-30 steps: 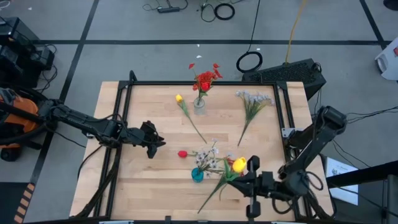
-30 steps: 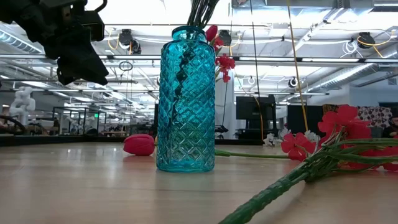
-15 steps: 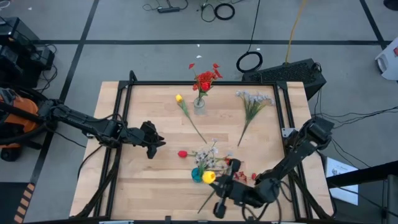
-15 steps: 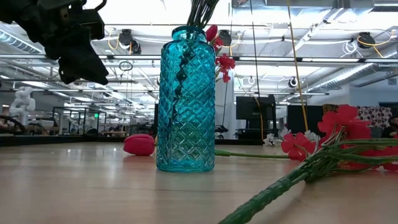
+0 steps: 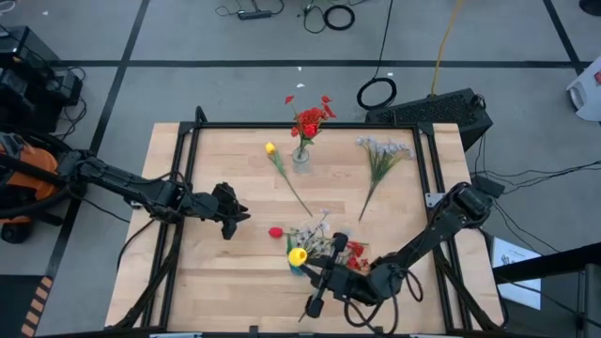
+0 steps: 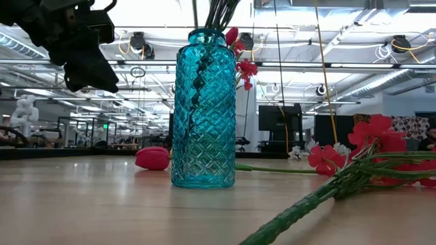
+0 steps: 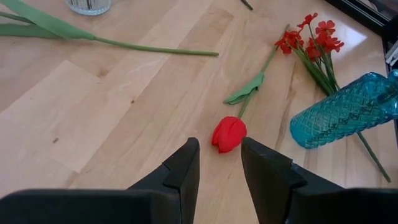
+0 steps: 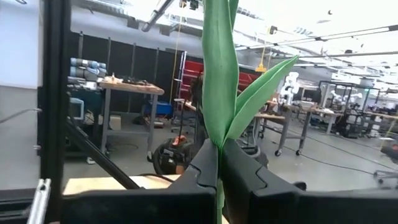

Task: Sort flowers into vase by color
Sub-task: Put the bottom yellow flower into the blue vase

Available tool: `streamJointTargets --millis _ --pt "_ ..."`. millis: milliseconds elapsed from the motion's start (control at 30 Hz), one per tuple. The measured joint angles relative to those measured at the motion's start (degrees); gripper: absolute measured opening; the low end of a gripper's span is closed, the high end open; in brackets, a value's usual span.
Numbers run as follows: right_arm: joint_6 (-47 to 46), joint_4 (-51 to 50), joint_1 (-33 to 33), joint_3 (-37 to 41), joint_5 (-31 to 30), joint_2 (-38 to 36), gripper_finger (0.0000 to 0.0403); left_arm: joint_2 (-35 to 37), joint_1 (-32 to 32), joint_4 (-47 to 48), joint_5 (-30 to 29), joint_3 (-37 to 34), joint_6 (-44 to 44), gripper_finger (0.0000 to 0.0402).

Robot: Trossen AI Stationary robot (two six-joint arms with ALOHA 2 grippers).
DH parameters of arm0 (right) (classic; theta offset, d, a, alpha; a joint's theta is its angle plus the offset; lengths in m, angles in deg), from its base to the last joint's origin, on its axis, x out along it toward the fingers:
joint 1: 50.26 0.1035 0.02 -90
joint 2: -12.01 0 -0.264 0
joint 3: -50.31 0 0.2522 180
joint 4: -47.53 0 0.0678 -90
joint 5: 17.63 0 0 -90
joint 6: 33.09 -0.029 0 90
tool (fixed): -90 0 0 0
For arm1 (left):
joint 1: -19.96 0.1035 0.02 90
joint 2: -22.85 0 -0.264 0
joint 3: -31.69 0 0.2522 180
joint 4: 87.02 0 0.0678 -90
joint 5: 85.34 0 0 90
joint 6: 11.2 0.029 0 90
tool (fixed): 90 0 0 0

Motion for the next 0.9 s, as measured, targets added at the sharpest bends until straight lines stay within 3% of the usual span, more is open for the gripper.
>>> streamJointTargets --millis 200,367,633,900 --pt "-2.7 -2.4 -0.3 0.0 -5.3 0.7 0.0 0.0 0.0 0.2 0.6 0.0 1.3 0.0123" --pt "-3.4 -3.1 0.1 0.0 -5.8 0.7 0.0 0.0 0.0 0.7 0.6 0.0 1.7 0.0123" --pt "-23.2 -21.2 -1.6 0.0 -5.7 0.7 0.0001 0.0 0.0 0.6 0.5 0.0 2.9 0.0123" --pt "-29.2 -23.4 -1.8 0.0 -5.7 0.7 0.0029 0.0 0.0 0.5 0.4 0.0 2.9 0.0123"
